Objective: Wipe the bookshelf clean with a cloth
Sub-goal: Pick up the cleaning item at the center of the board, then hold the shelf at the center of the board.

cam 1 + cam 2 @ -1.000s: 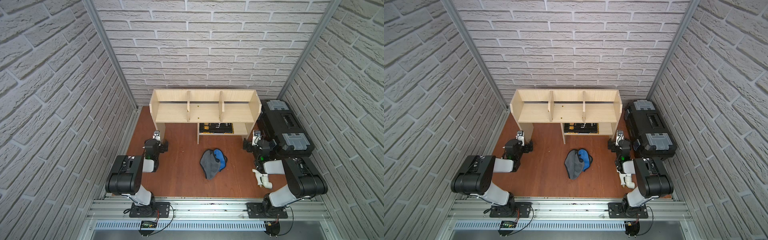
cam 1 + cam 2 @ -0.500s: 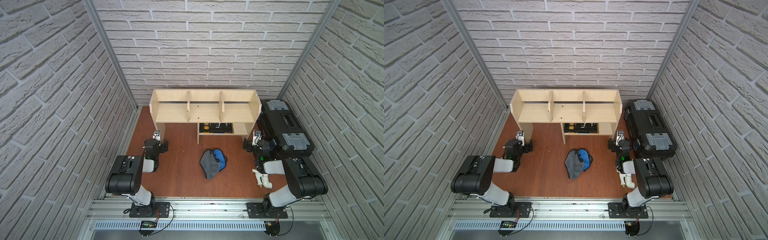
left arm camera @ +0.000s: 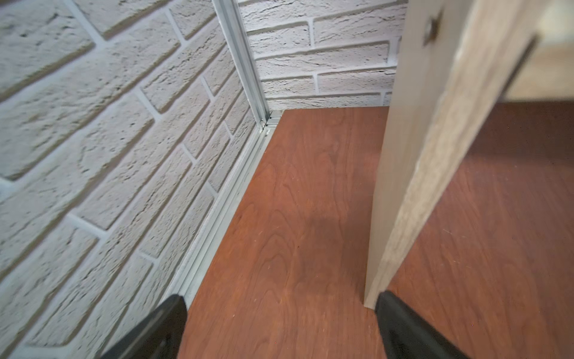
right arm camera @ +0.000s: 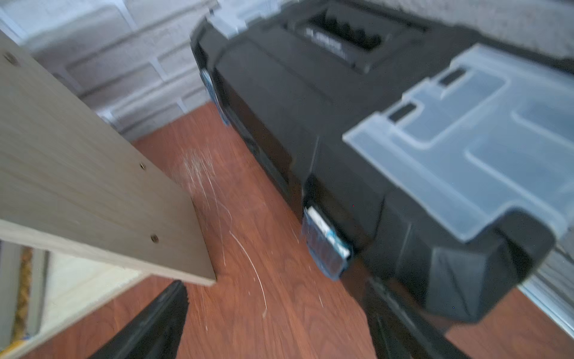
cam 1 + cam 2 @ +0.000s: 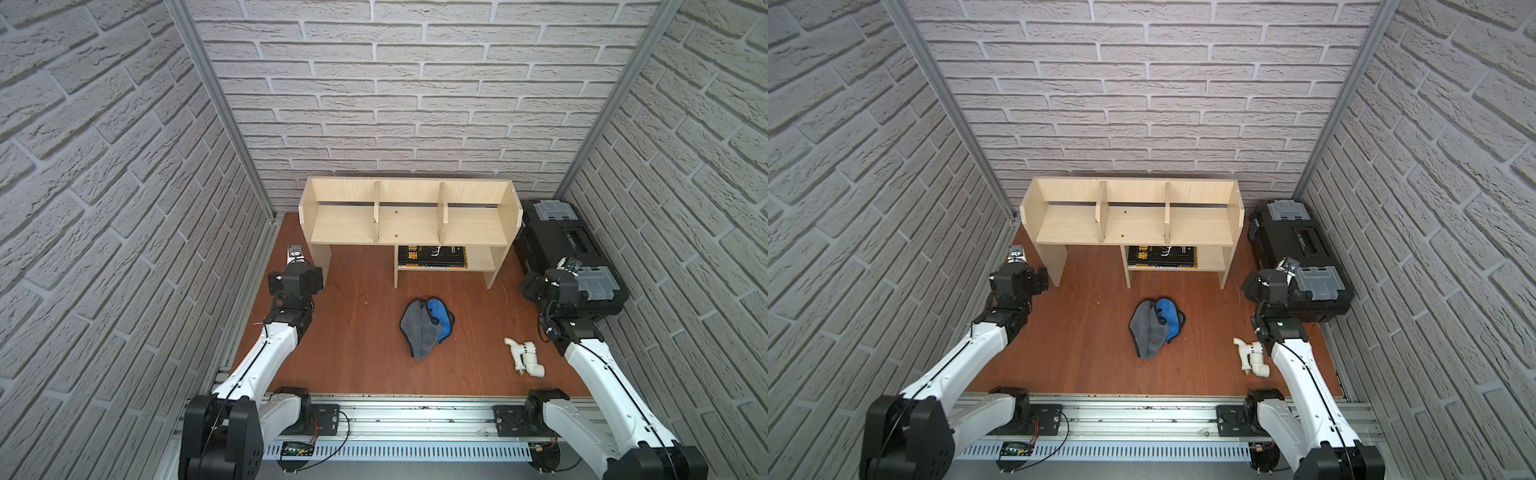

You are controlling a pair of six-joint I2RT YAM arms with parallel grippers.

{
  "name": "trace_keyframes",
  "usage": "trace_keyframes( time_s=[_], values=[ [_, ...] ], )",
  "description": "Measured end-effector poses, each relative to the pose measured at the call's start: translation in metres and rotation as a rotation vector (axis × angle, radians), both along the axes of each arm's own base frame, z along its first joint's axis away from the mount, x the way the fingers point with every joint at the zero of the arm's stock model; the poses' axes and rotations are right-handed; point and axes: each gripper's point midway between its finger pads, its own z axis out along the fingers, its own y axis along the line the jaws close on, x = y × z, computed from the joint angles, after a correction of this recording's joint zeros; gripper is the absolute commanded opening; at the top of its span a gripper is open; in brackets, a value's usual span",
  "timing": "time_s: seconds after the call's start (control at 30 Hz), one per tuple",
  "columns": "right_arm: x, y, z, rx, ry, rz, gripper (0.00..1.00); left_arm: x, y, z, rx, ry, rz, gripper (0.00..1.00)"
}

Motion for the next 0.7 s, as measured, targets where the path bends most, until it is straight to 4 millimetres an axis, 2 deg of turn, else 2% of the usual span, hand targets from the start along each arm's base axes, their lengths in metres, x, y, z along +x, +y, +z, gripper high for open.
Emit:
trace_keyframes(
  time_s=[0.1, 0.2, 0.27, 0.33, 0.37, 0.47, 0.53, 0.6, 0.67, 0.7],
  values=[
    [-0.015, 0.023, -0.002, 0.011, 0.105, 0.027, 0.89, -0.013, -0.014, 0.021, -0.051, 0.012, -0.005, 0.98],
    [-0.022, 0.049, 0.005, 0.019, 0.088, 0.115, 0.91, -0.03, -0.04, 0.05, -0.112, -0.013, -0.084, 0.9],
    [-0.029, 0.064, -0.001, 0.069, 0.05, 0.195, 0.89, -0.047, -0.053, 0.07, -0.158, -0.047, -0.137, 0.88],
    [-0.039, 0.079, -0.013, 0.101, 0.064, 0.264, 0.89, -0.069, -0.055, 0.097, -0.202, -0.103, -0.161, 0.8],
    [-0.042, 0.093, -0.018, 0.104, 0.084, 0.315, 0.89, -0.075, -0.055, 0.109, -0.216, -0.126, -0.164, 0.79],
    [-0.049, 0.161, -0.032, 0.055, 0.156, 0.542, 0.91, -0.091, -0.053, 0.164, -0.235, -0.225, -0.176, 0.73],
    [-0.058, 0.202, -0.046, 0.007, 0.217, 0.662, 0.92, -0.087, -0.054, 0.199, -0.234, -0.27, -0.19, 0.76],
    [-0.062, 0.228, -0.059, -0.029, 0.259, 0.716, 0.93, -0.071, -0.057, 0.222, -0.232, -0.28, -0.203, 0.85],
    [-0.06, 0.245, -0.067, -0.043, 0.267, 0.726, 1.0, -0.048, -0.057, 0.231, -0.241, -0.261, -0.207, 0.91],
    [-0.057, 0.252, -0.07, -0.037, 0.258, 0.725, 1.0, -0.035, -0.055, 0.23, -0.249, -0.244, -0.201, 0.93]
  ],
)
